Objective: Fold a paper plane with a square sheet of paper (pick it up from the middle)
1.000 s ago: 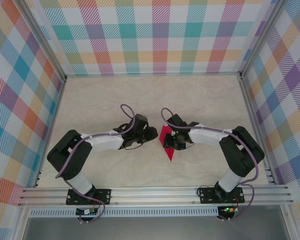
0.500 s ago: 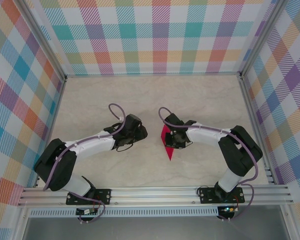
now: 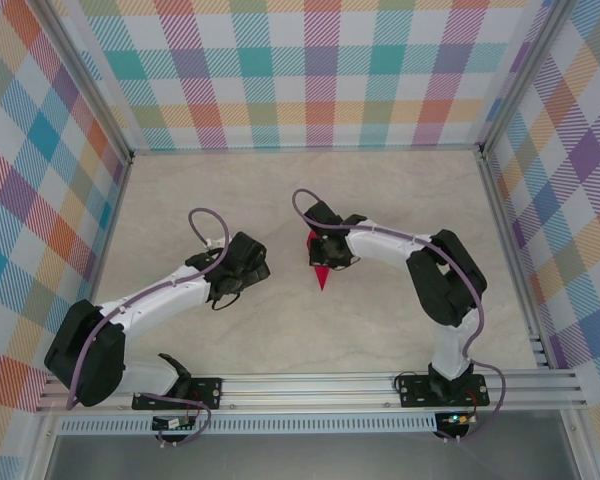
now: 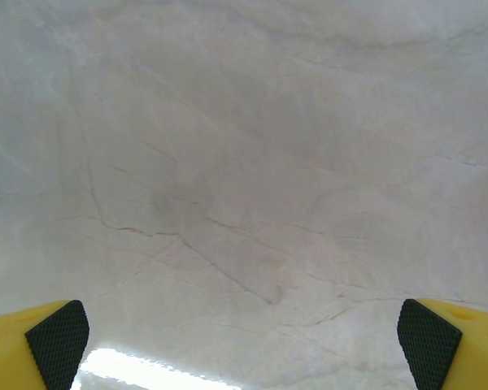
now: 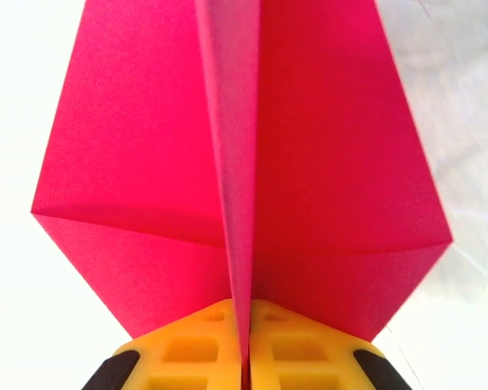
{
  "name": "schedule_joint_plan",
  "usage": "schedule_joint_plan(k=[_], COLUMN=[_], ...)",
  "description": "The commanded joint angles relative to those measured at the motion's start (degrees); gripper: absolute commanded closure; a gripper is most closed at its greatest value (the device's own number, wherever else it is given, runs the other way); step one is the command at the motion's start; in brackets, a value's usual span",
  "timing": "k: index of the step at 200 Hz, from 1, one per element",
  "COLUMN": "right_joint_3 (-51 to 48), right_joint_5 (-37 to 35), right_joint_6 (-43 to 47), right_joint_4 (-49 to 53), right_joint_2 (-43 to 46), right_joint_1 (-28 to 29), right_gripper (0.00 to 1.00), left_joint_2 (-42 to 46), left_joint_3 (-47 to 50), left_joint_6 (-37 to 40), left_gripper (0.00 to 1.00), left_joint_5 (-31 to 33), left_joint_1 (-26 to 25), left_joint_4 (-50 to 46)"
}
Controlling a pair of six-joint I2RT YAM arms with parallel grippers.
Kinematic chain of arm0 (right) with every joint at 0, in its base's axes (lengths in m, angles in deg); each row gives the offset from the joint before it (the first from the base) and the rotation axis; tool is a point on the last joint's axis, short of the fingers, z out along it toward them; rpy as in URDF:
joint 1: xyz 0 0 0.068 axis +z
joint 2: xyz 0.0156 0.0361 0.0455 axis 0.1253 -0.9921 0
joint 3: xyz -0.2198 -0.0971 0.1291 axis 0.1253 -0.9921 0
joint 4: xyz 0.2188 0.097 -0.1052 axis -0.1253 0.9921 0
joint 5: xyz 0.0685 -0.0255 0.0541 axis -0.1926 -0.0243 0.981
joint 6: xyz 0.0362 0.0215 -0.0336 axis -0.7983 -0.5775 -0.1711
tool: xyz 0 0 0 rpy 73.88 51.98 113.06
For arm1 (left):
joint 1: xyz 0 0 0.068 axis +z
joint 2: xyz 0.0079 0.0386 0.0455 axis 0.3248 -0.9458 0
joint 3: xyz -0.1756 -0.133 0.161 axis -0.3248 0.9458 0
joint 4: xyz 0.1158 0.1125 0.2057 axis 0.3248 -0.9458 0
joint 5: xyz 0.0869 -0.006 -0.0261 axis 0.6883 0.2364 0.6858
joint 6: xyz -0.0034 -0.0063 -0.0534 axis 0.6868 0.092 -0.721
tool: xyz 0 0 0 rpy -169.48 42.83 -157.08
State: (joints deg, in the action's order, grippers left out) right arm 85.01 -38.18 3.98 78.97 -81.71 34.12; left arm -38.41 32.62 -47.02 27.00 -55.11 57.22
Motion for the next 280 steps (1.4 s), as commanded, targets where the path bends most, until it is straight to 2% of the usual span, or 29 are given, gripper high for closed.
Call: schedule_joint_plan(k=[1,63,101,156,188,208,226,253,280], right_joint_3=[4.9,12.0,11.8,11.5,14.1,16.2,17.9,18.0,16.1], right_joint_5=[-2.5,-3.6,-3.5,-2.7,-3.2,-3.7,-3.8,-4.6,-10.5], right_joint_6=[2.6,4.4,3.6,2.3,3.2,4.0,5.0,6.3,8.7], right_joint_4=[3.0,4.6,4.9,5.3,7.3,8.7,10.2,10.8,10.7], right_joint_2=[-4.0,-11.0,-11.2,-12.8,-9.1,-4.6,-1.0,4.2,10.5], right_joint_1=[0.3,0.4,0.4,0.5,0.5,0.5,0.5,0.3,-0.3], right_gripper=[0.91,0.86,0.79,0.77,0.73,0.66,0.49,0.32,0.14], left_joint_2=[0.8,0.7,0.5,0.3,1.0,1.7,2.0,2.9,5.4], left_joint_3=[1.0,2.2,2.7,2.4,1.5,0.2,-1.4,-3.8,-6.1], left_joint_6=[0.0,0.2,0.2,0.2,0.5,0.8,0.5,0.9,4.4], left_gripper=[0.00,0.00,0.00,0.00,0.00,0.00,0.00,0.00,0.00], left_joint_5=[1.5,1.1,0.7,0.3,0.6,1.4,2.8,5.1,7.2], left_joint_1=[0.7,0.7,0.7,0.7,0.7,0.7,0.8,1.1,3.2], left_joint_4=[-3.1,-2.7,-2.1,-2.3,-3.3,-4.4,-6.3,-8.5,-9.7])
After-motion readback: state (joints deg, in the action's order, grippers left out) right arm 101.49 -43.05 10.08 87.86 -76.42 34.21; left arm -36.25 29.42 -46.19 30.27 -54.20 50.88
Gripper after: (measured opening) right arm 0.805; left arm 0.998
